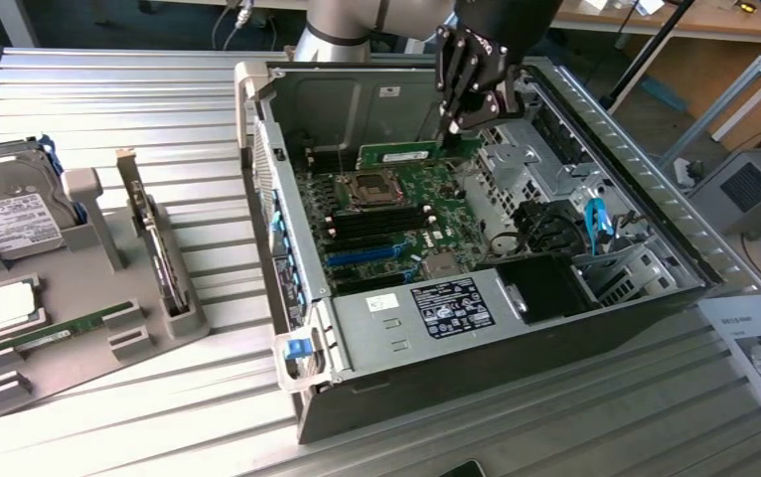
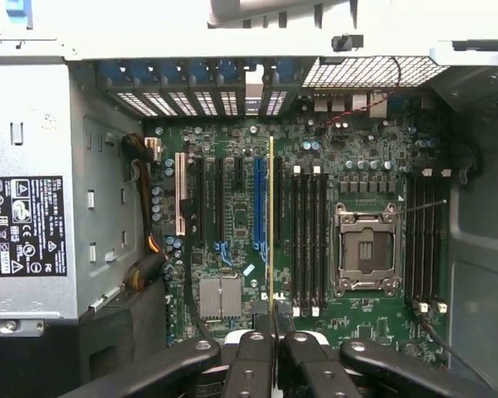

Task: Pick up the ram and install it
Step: 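Insert the ram into the slot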

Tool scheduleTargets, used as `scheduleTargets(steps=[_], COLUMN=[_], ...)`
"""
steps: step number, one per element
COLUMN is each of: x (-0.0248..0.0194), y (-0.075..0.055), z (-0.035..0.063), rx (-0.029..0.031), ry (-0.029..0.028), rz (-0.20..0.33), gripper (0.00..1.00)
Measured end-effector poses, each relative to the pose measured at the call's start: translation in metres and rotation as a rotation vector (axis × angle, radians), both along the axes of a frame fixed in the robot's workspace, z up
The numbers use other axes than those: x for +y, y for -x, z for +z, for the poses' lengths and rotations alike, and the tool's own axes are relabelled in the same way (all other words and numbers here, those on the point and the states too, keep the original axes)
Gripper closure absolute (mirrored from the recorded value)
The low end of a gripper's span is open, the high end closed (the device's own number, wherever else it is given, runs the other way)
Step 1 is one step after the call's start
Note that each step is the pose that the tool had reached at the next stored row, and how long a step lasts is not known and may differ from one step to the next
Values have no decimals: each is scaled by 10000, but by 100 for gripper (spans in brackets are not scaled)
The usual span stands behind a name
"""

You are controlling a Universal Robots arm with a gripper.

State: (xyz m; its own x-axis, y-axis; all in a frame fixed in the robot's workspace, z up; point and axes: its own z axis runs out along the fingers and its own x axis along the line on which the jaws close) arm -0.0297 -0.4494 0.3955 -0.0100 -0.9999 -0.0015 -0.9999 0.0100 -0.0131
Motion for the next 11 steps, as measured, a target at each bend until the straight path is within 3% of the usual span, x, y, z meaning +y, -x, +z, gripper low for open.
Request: scheduleTargets(steps=[4,6,7,11], x=[66,159,182,243], y=[-1,-1,-1,-1], z=[-19,-33,-37,-47], rx=[-1,1,-1,0], ry=[-2,0,-1,0], rz=[0,-3,-4,-8], gripper=[88,88,88,88])
